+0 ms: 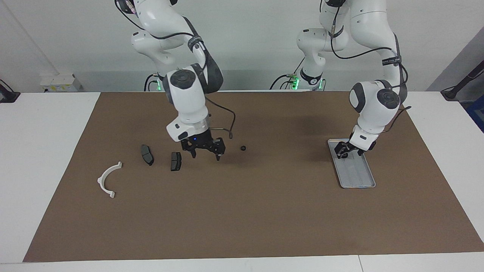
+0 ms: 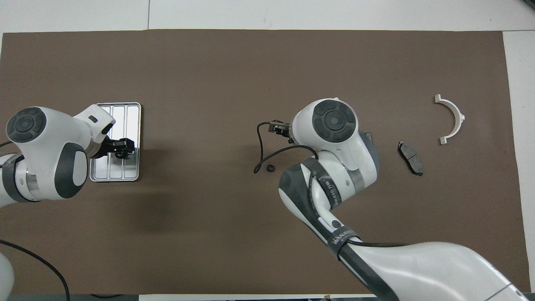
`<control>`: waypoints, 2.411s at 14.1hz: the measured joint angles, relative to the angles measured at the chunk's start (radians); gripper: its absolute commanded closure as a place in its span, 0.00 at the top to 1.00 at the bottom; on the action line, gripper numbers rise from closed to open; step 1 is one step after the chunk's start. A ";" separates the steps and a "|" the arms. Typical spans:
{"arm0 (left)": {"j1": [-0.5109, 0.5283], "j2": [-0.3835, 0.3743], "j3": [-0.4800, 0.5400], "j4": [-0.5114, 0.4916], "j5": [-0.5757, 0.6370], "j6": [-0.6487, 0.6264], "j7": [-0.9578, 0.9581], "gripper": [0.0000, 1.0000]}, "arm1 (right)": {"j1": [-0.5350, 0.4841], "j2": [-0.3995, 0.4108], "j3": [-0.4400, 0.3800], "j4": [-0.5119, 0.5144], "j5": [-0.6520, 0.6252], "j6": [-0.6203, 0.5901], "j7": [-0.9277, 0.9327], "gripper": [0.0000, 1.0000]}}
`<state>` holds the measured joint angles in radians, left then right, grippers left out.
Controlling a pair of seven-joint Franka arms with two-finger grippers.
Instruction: Pick bearing gear from pile to tray
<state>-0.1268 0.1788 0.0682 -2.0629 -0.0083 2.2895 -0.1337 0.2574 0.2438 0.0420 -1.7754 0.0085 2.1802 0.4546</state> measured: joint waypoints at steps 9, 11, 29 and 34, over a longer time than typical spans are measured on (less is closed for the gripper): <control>-0.416 -0.004 -0.017 0.066 -0.011 -0.031 -0.648 1.00 | -0.221 -0.194 -0.005 0.139 -0.003 -0.474 -0.404 1.00; -0.505 0.030 -0.017 0.125 -0.011 -0.071 -0.767 1.00 | -0.241 -0.229 -0.006 0.141 -0.004 -0.568 -0.404 1.00; -0.682 0.315 -0.014 0.328 -0.017 -0.098 -1.005 0.93 | -0.295 -0.316 -0.013 0.143 -0.003 -0.648 -0.404 1.00; -0.697 0.319 -0.015 0.328 -0.017 -0.093 -1.035 0.72 | -0.295 -0.318 -0.034 0.143 -0.018 -0.649 -0.404 1.00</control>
<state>-0.8240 0.4981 0.0533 -1.7349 -0.0252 2.1963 -1.1683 -0.0375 -0.0743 0.0075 -1.6322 -0.0091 1.5314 0.0507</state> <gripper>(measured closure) 0.101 0.000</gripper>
